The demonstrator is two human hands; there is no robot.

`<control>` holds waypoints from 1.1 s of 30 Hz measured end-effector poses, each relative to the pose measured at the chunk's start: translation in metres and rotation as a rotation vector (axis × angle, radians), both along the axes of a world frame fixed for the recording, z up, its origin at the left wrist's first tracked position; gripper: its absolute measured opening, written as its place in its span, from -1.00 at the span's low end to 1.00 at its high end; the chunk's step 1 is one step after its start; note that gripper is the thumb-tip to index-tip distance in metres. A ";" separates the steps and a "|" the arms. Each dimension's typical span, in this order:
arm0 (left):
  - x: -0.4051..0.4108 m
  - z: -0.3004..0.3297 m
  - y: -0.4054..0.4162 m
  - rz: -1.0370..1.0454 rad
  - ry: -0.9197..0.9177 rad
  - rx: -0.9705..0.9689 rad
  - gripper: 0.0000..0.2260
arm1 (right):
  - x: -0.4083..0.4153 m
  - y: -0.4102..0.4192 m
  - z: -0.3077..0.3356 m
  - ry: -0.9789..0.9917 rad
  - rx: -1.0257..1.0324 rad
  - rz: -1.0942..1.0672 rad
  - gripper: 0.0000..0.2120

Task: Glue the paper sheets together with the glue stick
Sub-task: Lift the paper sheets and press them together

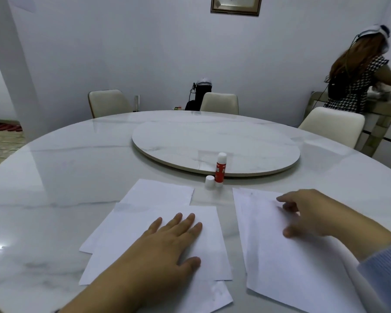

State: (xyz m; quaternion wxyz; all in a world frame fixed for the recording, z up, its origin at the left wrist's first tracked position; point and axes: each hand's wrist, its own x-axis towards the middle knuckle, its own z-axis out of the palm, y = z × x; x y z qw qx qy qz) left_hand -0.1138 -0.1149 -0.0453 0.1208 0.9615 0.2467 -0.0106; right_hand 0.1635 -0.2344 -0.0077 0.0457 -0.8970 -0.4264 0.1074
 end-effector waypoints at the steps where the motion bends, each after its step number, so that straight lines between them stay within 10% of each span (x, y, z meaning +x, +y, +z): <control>1: 0.001 0.001 0.000 -0.005 0.007 0.000 -0.46 | 0.004 -0.006 -0.002 0.020 0.045 -0.004 -0.15; 14: 0.016 0.008 -0.001 -0.007 -0.062 -0.007 -0.48 | 0.027 -0.036 0.025 0.063 0.226 0.048 -0.56; 23: -0.060 0.059 0.011 0.274 -1.240 -0.900 -0.72 | 0.053 -0.078 0.118 0.339 0.852 0.139 -0.56; 26: -0.069 0.071 -0.013 0.022 -1.004 -0.934 -0.48 | 0.046 -0.059 0.122 0.363 1.097 0.230 -0.34; 29: -0.064 0.083 -0.026 -0.030 -0.781 -0.990 -0.33 | -0.047 -0.021 0.120 0.744 1.212 0.253 -0.65; 33: -0.055 0.082 -0.006 0.262 -0.966 -1.165 -0.60 | -0.097 0.011 0.083 0.953 1.243 0.171 -0.51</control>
